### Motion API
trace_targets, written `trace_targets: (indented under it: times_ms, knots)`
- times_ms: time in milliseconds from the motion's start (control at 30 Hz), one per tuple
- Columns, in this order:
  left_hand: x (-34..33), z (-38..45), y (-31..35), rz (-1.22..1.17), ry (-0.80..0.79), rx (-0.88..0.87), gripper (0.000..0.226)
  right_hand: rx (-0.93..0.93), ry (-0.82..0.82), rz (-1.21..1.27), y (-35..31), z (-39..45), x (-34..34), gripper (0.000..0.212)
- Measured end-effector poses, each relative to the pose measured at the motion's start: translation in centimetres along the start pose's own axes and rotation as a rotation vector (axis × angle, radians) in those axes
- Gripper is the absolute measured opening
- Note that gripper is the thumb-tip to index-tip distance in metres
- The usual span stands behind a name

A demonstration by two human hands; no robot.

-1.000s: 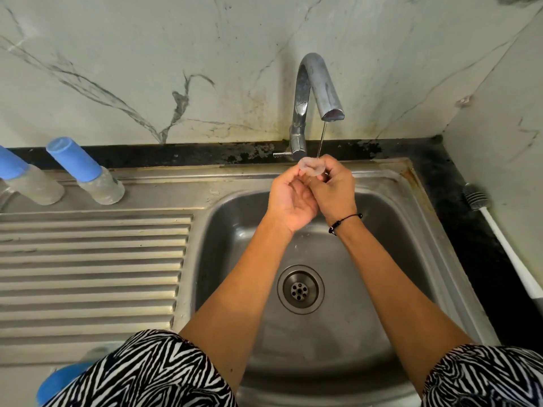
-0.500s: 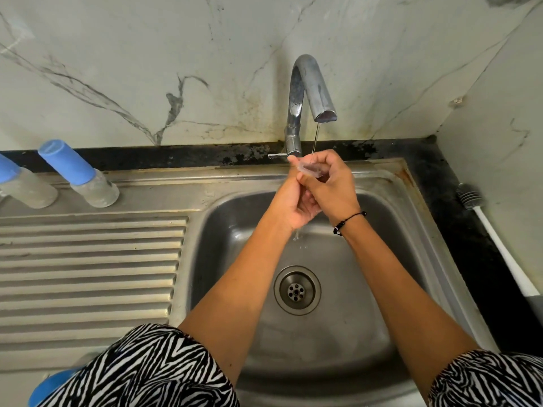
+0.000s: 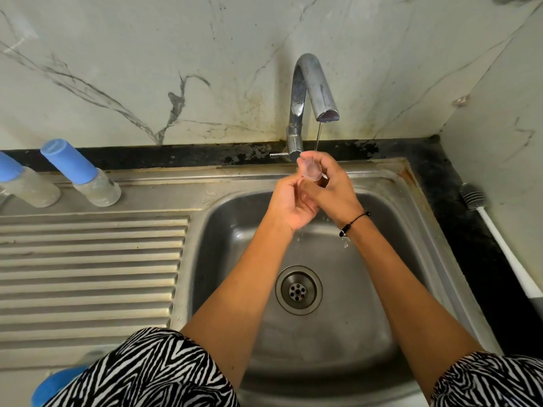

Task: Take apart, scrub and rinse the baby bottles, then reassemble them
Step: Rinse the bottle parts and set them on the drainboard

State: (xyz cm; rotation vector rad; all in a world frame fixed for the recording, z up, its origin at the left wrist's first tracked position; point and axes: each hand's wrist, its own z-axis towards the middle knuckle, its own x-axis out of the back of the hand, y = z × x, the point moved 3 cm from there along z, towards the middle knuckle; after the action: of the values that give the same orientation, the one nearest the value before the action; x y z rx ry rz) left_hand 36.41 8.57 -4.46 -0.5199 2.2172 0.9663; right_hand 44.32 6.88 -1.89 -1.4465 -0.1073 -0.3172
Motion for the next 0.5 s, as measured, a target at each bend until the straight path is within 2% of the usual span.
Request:
trace_targets:
  times_ms: [67,133,200,333,400,500]
  knots:
    - [-0.22,0.16,0.0,0.038,0.026,0.015,0.028,-0.02,-0.071,0.09,0.02,-0.08,0.03,0.053]
    - [-0.37,0.32,-0.01,0.051,0.049,0.024,0.031,-0.018,-0.077,0.113,-0.07,-0.14,0.0,0.053]
    - [-0.4,0.51,-0.12,0.067,0.072,0.019,0.034,0.016,-0.017,0.071,-0.24,-0.22,-0.02,0.044]
    - [-0.16,0.83,-0.35,0.146,0.103,0.031,0.053,0.079,0.144,-0.073,-0.31,-0.5,-0.31,0.015]
    - [-0.08,0.58,-0.07,0.213,0.09,0.049,0.061,0.092,0.171,-0.145,-0.22,-0.51,-0.5,0.017]
    - [0.2,0.16,0.35,0.221,0.091,0.047,0.056,0.094,0.174,-0.217,-0.69,-0.39,-0.37,0.018]
